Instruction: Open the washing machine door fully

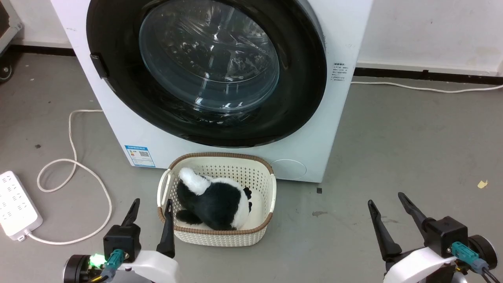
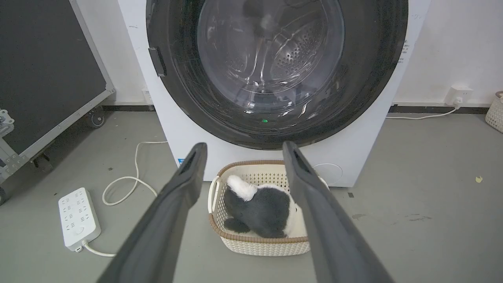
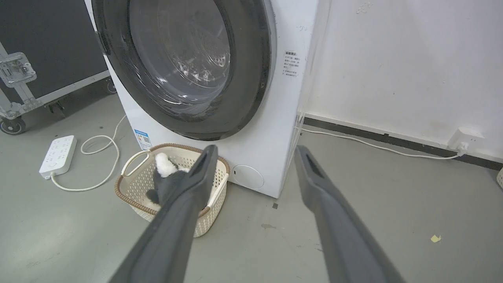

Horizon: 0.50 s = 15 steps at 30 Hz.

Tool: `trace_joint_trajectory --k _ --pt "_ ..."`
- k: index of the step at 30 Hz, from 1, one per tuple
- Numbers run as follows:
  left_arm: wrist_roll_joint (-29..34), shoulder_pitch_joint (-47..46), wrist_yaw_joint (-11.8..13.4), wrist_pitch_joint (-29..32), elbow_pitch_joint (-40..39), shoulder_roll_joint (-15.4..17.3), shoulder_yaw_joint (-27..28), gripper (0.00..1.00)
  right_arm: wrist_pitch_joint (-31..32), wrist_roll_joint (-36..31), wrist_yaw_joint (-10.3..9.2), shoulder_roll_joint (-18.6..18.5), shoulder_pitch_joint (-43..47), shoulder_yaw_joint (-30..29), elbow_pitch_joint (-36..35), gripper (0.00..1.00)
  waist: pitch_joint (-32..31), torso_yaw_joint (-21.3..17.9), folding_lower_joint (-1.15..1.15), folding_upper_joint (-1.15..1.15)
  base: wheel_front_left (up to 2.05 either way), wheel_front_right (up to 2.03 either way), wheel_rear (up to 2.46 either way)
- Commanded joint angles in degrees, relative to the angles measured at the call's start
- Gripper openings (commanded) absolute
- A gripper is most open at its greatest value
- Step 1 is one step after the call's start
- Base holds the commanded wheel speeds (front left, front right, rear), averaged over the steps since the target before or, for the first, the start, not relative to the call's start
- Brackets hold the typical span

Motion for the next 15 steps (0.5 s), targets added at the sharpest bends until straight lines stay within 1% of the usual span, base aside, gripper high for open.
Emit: trace_joint_trajectory --k 1,7,15 --pt "-0.23 -0.25 0.44 -0.72 0.02 0.01 -0.19 1.0 -0.99 0.88 0.01 -0.33 -0.43 -0.08 -0.14 1.0 0.34 0.1 0.0 0.0 0.0 0.0 0.0" --pt "-0.47 -0.66 0.83 -1.44 -0.25 0.02 -0.66 1.0 -1.71 1.67 0.01 -0.91 -1.5 -0.55 0.12 1.0 1.32 0.32 0.0 0.0 0.0 0.0 0.0" --pt "-0.59 -1.76 1.21 -2.4 -0.73 0.02 -1.28 1.0 -2.21 3.91 0.01 -2.78 -5.05 -0.88 0.19 1.0 3.56 0.67 0.0 0.0 0.0 0.0 0.0"
